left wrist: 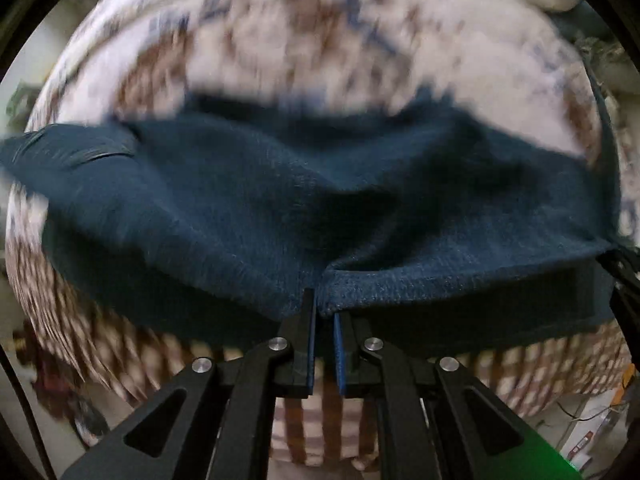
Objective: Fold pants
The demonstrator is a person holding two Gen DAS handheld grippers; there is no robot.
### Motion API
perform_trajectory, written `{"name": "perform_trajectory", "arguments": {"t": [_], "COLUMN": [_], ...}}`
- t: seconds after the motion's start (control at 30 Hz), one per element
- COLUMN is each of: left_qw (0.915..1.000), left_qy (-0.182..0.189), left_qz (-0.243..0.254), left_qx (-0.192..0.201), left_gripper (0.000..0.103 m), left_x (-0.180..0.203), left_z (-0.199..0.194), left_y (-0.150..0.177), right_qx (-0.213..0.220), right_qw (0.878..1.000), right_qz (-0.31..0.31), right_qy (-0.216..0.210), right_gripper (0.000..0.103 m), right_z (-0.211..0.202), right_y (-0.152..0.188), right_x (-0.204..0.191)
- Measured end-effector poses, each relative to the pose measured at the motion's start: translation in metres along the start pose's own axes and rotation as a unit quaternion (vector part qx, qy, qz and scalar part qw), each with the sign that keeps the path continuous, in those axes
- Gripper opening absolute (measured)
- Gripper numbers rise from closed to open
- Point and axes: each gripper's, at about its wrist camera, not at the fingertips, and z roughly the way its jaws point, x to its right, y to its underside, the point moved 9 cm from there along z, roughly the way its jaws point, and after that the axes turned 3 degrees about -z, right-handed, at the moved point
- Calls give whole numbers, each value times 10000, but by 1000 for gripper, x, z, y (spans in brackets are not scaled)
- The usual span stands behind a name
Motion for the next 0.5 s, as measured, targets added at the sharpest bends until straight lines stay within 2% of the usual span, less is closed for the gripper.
{"name": "perform_trajectory", "arguments": {"t": [0.07, 0.13, 0.2, 0.23, 0.27, 0.3, 0.33, 0.37, 0.4, 0.5], "left_qw": [9998, 9997, 9996, 9996, 9995, 9993, 9990, 9988, 9987, 9981], "left_qy": [-120, -219, -237, -171, -71, 0, 11, -140, -222, -280], "left_qz": [-56, 43, 12, -93, -194, -261, -332, -367, -404, -547], "left_qx": [-129, -140, -174, -210, -230, -263, -297, -275, -213, -12], "left_gripper": [5, 6, 9, 11, 21, 44, 59, 80, 86, 88], "left_x": [-1, 1, 1, -1, -2, -2, -3, -7, -9, -8], "left_z": [25, 35, 34, 29, 24, 19, 13, 5, -3, -22], "left_y": [8, 7, 5, 4, 4, 5, 6, 7, 6, -2], "right_qx": [-152, -198, -327, -392, -437, -459, -425, -387, -382, -347], "right_qw": [9999, 9997, 9993, 9989, 9984, 9972, 9958, 9955, 9951, 9927], "right_qz": [-74, -138, -155, -228, -275, -265, -252, -271, -289, 87], "right_qy": [-11, 2, -71, -121, -249, -522, -774, -825, -861, -1154], "right_gripper": [9, 9, 15, 28, 52, 64, 81, 87, 88, 88], "right_z": [18, 25, 28, 27, 24, 19, 9, 1, -11, -36], "right_y": [11, 14, 15, 14, 15, 16, 17, 18, 22, 25], "right_x": [-10, -15, -16, -18, -19, -23, -26, -26, -24, -10]}}
